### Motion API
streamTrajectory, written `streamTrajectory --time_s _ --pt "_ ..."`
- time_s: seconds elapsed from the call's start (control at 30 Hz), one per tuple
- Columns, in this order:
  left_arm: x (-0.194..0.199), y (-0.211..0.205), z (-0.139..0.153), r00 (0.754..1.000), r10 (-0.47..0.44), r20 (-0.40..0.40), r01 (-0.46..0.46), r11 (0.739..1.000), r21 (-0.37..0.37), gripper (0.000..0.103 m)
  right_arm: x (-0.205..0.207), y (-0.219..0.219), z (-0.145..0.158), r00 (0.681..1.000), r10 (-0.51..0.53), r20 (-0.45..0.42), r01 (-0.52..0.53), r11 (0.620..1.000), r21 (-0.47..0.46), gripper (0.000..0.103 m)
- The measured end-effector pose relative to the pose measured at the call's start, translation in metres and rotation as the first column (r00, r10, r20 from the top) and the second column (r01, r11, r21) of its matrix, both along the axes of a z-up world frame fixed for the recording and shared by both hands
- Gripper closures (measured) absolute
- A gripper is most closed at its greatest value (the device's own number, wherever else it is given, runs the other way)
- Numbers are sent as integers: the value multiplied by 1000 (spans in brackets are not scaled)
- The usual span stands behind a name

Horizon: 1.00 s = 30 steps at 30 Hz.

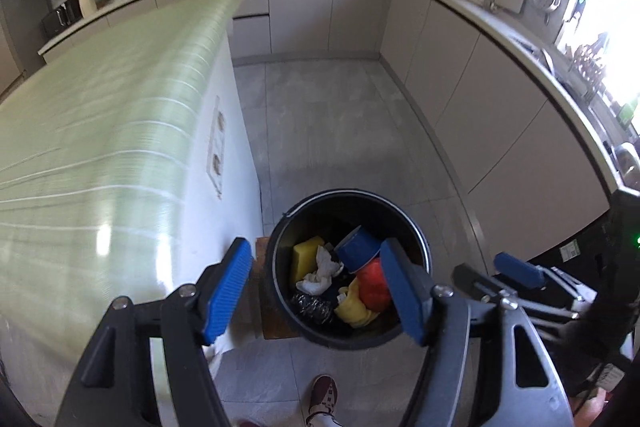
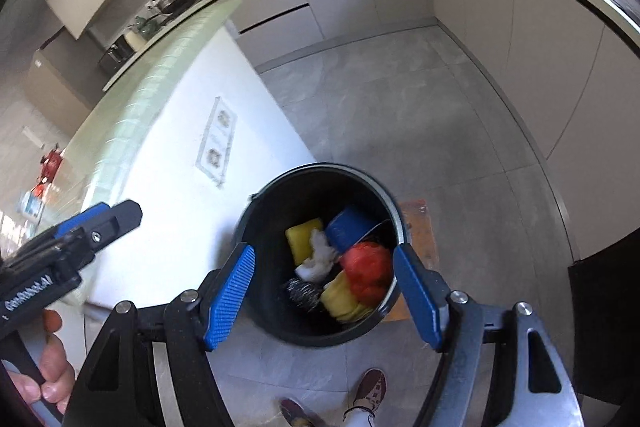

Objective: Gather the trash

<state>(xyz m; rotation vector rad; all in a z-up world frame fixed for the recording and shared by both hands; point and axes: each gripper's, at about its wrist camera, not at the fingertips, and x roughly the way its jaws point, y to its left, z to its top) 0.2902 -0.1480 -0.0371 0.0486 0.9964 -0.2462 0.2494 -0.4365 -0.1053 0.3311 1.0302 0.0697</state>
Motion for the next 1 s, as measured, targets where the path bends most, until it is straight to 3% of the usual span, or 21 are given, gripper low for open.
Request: streamTrajectory --time_s 0.3,0.47,0.6,0.83,1.0 --pt "-99 57 48 990 29 137 -26 999 -23 29 -85 64 44 995 67 80 -64 997 -34 29" --pt "-162 105 54 977 64 203 -61 998 -23 28 -164 113 75 987 64 146 -50 994 -96 29" --pt "-211 141 63 966 103 238 -99 995 -28 21 -230 153 107 972 68 225 -27 983 -182 26" --pt "-255 166 79 951 138 277 -129 990 -51 17 -308 185 161 936 26 351 53 975 -215 16" --pt "-274 166 85 942 151 298 -139 988 -61 13 -334 193 178 926 14 376 70 976 -209 15"
